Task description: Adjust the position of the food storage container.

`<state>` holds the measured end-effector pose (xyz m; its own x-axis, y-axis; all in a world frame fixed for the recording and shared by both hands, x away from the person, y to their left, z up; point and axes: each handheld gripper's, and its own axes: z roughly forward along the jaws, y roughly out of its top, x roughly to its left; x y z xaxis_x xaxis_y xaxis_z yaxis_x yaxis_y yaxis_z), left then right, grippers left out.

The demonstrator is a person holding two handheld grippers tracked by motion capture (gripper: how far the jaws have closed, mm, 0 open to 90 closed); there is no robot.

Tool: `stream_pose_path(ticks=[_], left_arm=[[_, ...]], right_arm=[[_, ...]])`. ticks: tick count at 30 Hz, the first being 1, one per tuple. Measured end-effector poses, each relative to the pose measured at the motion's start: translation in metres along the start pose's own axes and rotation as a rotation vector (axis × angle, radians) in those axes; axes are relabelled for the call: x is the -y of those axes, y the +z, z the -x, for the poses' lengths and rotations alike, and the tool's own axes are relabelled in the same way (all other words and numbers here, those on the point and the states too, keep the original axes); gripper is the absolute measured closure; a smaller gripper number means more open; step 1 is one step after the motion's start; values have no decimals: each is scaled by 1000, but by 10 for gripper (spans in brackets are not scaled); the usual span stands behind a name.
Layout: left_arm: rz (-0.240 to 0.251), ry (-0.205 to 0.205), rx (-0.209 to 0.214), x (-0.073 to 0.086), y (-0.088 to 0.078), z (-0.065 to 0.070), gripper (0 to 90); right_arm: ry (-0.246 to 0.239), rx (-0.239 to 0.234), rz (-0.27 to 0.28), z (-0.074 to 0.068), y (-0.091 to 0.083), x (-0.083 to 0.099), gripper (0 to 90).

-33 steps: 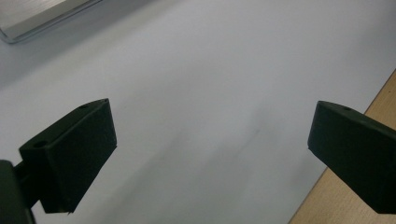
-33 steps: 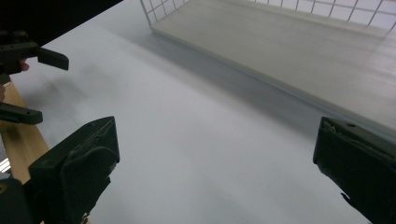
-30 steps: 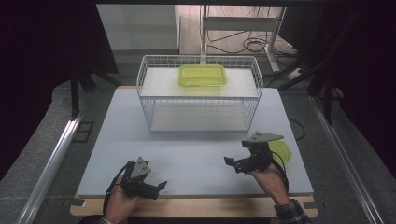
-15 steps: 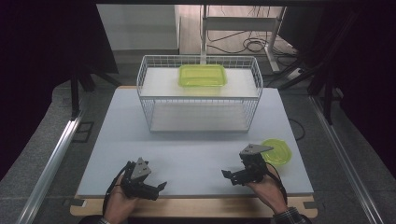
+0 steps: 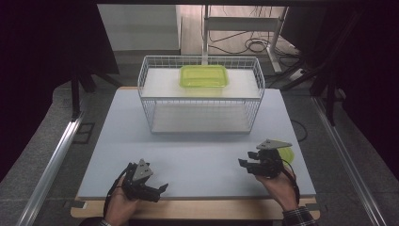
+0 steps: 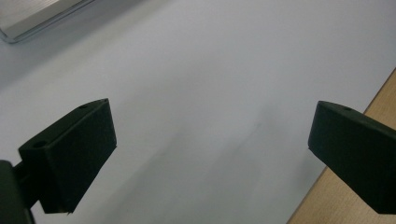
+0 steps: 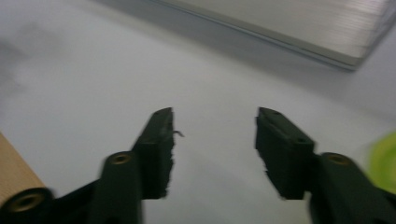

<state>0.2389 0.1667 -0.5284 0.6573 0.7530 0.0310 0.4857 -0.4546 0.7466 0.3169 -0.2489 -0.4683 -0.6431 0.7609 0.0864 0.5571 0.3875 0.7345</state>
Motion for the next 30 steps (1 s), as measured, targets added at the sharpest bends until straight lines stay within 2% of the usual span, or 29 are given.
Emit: stream_pose_path(ticks=[5, 8, 19, 25, 30], left_arm=[[5, -8, -3, 0, 0, -1, 6], [0, -4, -3, 0, 0, -1, 6], [-5, -6, -3, 0, 1, 0, 6], [-10, 0, -6, 0, 2, 0, 6], [-13, 1, -7, 0, 2, 0, 6]], right_arm=[[18, 43, -3, 20, -13, 2, 777], [29, 76, 0, 33, -22, 3, 877], [126, 245, 50, 84, -53, 14, 892], [159, 301, 60, 102, -61, 21, 892], [169, 333, 43, 111, -59, 27, 892]])
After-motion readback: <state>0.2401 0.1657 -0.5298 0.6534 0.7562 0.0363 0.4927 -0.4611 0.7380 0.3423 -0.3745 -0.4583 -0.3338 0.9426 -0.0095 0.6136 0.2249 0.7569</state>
